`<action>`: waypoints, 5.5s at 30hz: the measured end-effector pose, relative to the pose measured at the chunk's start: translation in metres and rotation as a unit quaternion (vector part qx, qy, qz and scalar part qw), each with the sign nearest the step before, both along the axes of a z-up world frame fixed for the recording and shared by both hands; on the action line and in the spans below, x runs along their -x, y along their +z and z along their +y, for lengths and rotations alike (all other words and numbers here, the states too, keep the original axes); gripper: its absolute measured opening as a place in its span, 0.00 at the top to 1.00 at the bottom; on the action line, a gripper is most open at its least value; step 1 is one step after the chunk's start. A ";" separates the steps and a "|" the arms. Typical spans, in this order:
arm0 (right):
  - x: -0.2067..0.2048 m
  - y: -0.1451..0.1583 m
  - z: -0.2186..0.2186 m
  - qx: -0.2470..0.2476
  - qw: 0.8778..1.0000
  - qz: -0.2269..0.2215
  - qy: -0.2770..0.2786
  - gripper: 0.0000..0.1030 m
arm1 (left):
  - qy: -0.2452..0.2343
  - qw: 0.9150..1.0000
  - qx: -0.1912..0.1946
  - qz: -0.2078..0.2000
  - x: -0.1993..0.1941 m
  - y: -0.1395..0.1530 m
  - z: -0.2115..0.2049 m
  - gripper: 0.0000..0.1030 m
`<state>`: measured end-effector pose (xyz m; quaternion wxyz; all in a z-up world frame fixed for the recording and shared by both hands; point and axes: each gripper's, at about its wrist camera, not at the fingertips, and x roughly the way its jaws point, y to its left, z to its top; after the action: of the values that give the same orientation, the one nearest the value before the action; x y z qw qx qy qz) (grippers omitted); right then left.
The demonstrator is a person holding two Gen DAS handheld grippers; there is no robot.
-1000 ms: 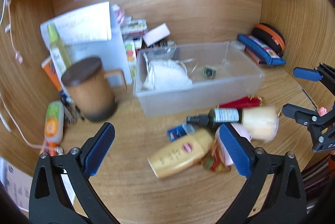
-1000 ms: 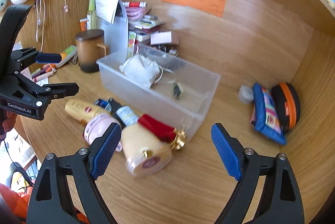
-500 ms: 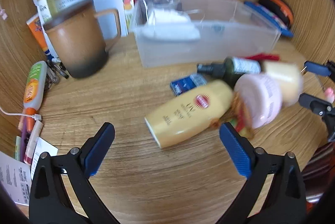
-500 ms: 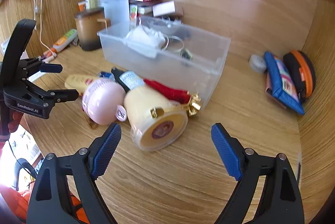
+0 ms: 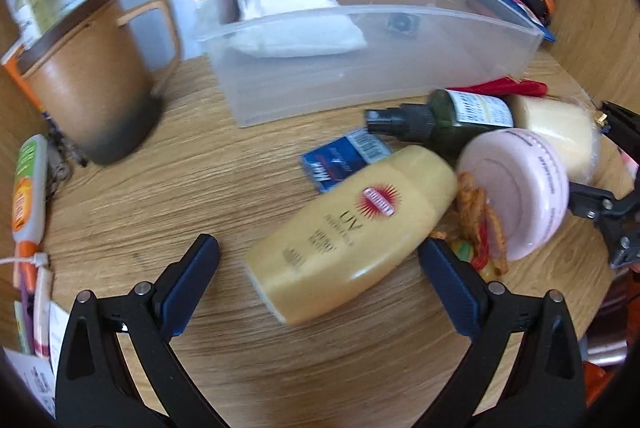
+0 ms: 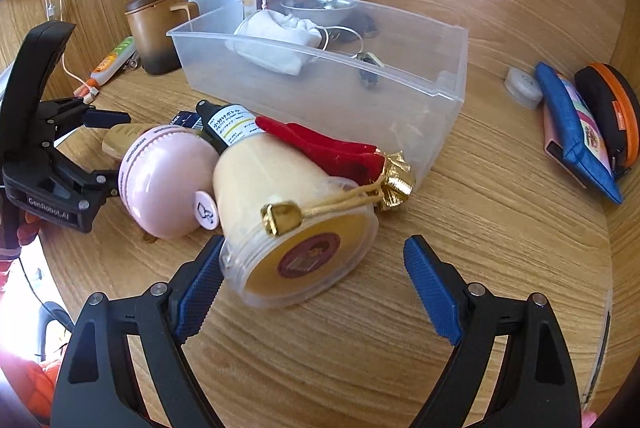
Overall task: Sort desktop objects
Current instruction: 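Move both grippers back toward the pile of items beside the box, then grasp the cream jar with the right gripper while the left gripper grasps the yellow sunscreen bottle, then carry the sunscreen bottle with the left gripper and the cream jar with the right gripper into the box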
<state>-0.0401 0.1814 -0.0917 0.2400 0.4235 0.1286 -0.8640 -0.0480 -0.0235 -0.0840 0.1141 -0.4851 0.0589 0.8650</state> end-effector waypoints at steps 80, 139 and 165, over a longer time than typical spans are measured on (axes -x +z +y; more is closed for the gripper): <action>-0.025 0.060 0.015 0.051 0.996 0.073 0.006 0.36 | 0.028 0.993 -0.089 0.071 0.002 0.045 -0.026 0.75; 0.114 0.068 -0.034 0.026 0.997 0.049 0.048 0.36 | 0.013 0.985 -0.122 0.119 0.096 0.114 -0.027 0.75; 0.147 0.035 -0.071 0.016 0.997 -0.025 0.073 0.35 | 0.012 0.992 -0.101 0.079 0.114 0.070 -0.033 0.75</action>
<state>-0.1871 0.1103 -0.0563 0.3122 0.4302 0.1394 -0.8355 -0.1624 -0.0564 -0.0143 0.1468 -0.4020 -0.0255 0.9034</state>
